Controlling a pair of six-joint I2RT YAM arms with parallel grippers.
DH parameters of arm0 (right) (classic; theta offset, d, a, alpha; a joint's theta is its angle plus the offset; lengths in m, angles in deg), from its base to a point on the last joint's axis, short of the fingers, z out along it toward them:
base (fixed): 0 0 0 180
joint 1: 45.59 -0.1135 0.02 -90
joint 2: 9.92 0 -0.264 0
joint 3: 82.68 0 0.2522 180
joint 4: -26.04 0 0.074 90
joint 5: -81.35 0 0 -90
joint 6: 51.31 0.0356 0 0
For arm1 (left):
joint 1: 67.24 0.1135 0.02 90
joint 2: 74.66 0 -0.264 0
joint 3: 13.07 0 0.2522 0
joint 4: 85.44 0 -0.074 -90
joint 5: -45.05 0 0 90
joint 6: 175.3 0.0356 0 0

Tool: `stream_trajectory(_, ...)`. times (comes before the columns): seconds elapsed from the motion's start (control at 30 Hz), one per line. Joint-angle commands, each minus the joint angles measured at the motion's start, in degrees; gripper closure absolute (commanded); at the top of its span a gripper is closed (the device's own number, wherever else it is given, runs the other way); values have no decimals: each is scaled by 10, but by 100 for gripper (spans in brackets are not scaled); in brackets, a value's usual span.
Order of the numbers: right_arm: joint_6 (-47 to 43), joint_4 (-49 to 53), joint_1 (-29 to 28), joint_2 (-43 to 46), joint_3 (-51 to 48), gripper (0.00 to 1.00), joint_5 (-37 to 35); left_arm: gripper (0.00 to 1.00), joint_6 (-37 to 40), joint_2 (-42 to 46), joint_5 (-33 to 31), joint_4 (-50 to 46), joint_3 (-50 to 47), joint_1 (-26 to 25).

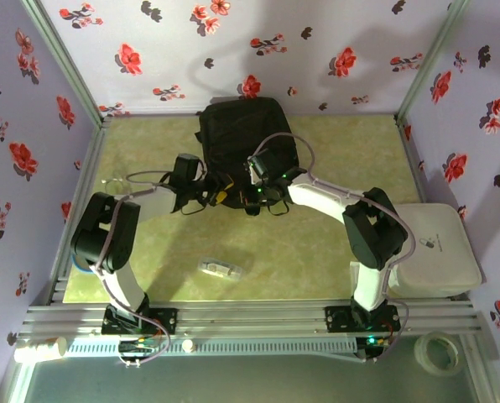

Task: Pack books, pencil case, and school supplies into a backpack

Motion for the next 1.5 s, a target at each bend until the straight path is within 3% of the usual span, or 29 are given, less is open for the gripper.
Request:
stream_trajectory(0.0, -9, -15, -1, 16, -9, 100, 1, 58, 9, -15, -22, -23, 37, -2)
stream_trajectory(0.23, -9, -4, -1, 24, -17, 100, -20, 69, 38, -28, -48, -71, 63, -1)
stream_trajectory(0.5, 13, 38, -1, 57, -36, 100, -80, 99, 66, -40, -67, -111, 88, -1)
stream_trajectory(0.93, 93, 145, 26, 108, -82, 100, -269, 100, 112, -13, -75, -142, 75, 25)
stream_trajectory(1.03, 72, 116, 27, 114, -81, 100, -237, 100, 135, -5, -76, -161, 77, 38)
stream_trajectory(1.23, 20, 16, 8, 83, -44, 100, -72, 100, 188, 13, -82, -224, 97, 83)
stream_trajectory(1.27, 12, 9, -2, 72, -32, 100, -59, 97, 193, 24, -92, -235, 93, 91)
stream_trajectory(1.33, 1, 4, -22, 54, 1, 100, -50, 73, 196, 53, -116, -246, 80, 109)
stream_trajectory(1.47, 23, 0, -50, 9, 62, 100, -14, 55, 188, 110, -132, -254, 48, 127)
